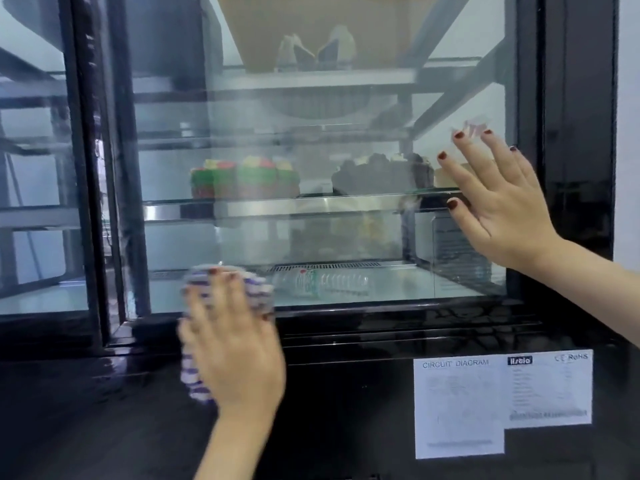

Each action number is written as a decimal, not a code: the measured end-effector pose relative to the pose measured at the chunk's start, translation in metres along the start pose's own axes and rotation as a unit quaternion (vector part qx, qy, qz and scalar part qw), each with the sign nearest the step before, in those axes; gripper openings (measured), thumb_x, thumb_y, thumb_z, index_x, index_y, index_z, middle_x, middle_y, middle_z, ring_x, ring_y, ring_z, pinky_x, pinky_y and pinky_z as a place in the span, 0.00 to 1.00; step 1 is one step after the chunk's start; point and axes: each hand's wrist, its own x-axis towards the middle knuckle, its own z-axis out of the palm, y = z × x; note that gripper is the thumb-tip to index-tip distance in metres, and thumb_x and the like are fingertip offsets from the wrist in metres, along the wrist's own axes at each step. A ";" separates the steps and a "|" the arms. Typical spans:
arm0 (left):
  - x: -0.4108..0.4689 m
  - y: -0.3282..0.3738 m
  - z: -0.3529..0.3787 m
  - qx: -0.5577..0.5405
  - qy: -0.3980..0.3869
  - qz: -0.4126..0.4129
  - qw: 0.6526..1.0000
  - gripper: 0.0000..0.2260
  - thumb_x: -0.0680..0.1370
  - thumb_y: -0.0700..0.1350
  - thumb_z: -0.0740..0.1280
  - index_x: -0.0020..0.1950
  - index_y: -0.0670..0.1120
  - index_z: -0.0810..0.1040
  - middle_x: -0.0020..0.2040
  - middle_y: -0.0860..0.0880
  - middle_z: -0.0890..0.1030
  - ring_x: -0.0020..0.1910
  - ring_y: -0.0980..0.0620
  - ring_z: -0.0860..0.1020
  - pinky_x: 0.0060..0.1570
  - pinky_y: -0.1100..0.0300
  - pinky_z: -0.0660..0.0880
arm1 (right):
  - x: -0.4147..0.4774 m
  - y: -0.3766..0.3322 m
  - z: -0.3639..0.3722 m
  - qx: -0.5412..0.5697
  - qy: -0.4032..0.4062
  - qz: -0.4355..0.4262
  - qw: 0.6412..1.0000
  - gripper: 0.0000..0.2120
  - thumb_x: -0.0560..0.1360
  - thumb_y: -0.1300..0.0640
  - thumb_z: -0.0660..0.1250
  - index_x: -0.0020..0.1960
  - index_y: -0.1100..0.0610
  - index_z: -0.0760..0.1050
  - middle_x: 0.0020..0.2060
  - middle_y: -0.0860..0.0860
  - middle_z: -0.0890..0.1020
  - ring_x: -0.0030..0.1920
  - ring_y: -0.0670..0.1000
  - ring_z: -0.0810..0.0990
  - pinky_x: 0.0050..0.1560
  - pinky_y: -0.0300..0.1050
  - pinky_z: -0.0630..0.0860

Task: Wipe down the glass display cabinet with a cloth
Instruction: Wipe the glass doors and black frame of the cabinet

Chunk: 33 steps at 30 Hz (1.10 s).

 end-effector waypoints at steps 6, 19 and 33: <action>-0.041 0.151 0.033 -0.049 -0.041 0.258 0.964 0.25 0.76 0.47 0.61 0.72 0.46 0.64 0.73 0.48 0.61 0.72 0.41 0.62 0.68 0.44 0.59 | 0.026 0.057 -0.015 -0.061 -0.079 -0.196 0.975 0.25 0.80 0.44 0.49 0.74 0.53 0.61 0.72 0.59 0.64 0.71 0.63 0.64 0.68 0.63 0.62; -0.022 0.083 0.030 -0.052 0.016 0.222 0.974 0.25 0.76 0.48 0.60 0.73 0.47 0.62 0.72 0.48 0.64 0.72 0.43 0.61 0.69 0.46 0.56 | 0.016 0.062 -0.007 -0.017 -0.023 -0.135 0.990 0.24 0.80 0.52 0.47 0.75 0.55 0.56 0.74 0.53 0.58 0.75 0.56 0.55 0.73 0.56 0.49; -0.013 0.239 0.044 -0.076 -0.061 0.257 0.962 0.28 0.78 0.51 0.58 0.76 0.47 0.54 0.76 0.50 0.54 0.74 0.47 0.60 0.71 0.49 0.52 | 0.015 0.063 -0.009 0.048 -0.006 0.110 0.993 0.27 0.79 0.52 0.48 0.76 0.58 0.53 0.76 0.52 0.54 0.76 0.52 0.50 0.74 0.53 0.44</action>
